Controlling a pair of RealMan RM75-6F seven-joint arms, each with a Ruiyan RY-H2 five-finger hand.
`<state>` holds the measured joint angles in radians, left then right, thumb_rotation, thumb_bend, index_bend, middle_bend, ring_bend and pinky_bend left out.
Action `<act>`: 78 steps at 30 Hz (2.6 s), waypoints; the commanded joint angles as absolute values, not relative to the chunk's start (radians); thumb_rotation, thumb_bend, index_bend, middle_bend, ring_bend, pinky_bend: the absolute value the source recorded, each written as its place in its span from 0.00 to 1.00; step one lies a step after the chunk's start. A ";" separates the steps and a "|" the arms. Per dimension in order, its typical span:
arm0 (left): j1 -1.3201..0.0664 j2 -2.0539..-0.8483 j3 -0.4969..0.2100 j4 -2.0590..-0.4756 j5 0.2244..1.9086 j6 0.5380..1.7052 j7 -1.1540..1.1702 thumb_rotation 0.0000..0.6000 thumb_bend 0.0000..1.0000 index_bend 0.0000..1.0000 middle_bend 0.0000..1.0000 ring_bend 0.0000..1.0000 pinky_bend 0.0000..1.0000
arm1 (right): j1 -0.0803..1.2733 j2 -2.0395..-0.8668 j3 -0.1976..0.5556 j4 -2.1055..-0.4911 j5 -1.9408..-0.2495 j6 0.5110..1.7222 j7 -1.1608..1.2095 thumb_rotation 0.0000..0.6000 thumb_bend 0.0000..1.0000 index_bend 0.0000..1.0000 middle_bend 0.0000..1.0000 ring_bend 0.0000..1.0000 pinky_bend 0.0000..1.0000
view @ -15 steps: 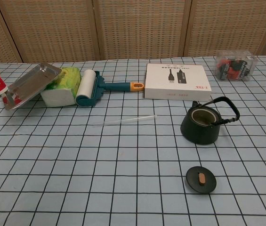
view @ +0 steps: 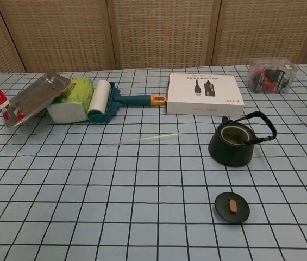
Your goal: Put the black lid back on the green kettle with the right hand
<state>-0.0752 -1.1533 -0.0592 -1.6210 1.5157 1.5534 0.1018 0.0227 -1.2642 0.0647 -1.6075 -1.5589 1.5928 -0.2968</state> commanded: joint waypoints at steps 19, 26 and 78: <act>-0.077 -1.153 -0.065 -1.624 1.502 1.545 0.107 1.00 0.00 0.00 0.00 0.00 0.00 | 0.046 -1.264 0.049 -1.594 -1.621 1.580 -0.243 1.00 0.23 0.01 0.00 0.00 0.00; -0.076 -1.155 -0.070 -1.626 1.493 1.548 0.117 1.00 0.00 0.00 0.00 0.00 0.00 | 0.098 -1.272 0.041 -1.585 -1.712 1.559 -0.180 1.00 0.23 0.08 0.24 0.27 0.25; -0.085 -1.154 -0.075 -1.621 1.476 1.526 0.105 1.00 0.00 0.00 0.00 0.00 0.00 | 0.388 -1.542 0.037 -1.651 -1.448 1.025 -0.444 1.00 0.33 0.32 0.99 0.98 0.71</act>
